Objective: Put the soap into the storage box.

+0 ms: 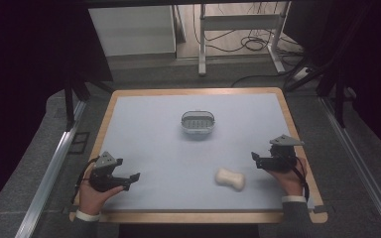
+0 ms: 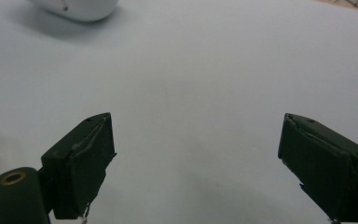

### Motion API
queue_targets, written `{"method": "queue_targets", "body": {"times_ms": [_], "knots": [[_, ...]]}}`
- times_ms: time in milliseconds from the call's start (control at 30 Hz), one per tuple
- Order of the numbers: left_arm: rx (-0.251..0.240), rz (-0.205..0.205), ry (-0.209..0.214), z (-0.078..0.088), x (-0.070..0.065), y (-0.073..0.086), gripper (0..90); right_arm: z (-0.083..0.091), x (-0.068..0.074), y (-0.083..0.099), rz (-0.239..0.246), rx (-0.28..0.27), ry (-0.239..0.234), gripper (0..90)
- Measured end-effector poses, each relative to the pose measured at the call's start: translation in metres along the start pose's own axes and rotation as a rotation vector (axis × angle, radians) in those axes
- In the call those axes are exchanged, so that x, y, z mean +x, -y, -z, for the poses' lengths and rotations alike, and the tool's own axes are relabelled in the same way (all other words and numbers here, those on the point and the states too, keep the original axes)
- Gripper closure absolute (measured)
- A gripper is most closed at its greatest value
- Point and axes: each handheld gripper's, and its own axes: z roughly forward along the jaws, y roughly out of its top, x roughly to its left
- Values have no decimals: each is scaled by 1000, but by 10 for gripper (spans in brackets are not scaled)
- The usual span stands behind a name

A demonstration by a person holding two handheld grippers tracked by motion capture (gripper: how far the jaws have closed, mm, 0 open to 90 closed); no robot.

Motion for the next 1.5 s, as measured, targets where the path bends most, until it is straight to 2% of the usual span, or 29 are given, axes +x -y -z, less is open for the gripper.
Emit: {"method": "queue_targets", "body": {"times_ms": [67, 167, 333, 533, 1067, 1267, 1500], "knots": [[-3, 3, -7, 1, 0, 0, 101, 1, 1, -2, -6, -10, -9, 110], [-3, 3, -8, 1, 0, 0, 101, -1, 3, -3, 3, 16, -19, 125], [-2, 4, -4, 1, 0, 0, 97, -1, 3, -3, -13, 15, -37, 130], [-14, 4, -8, 4, 1, 1, 98, -3, 8, -1, 8, 44, -51, 135], [-6, 4, -16, 1, -1, 1, 87, 0, 13, -3, 7, 38, -72, 144], [0, 0, -18, 0, -1, 1, 87, -1, 15, -2, 14, 53, -86, 166], [-10, 13, -4, 6, 0, 1, 87, 2, 18, -5, 11, 44, -90, 170]]}}
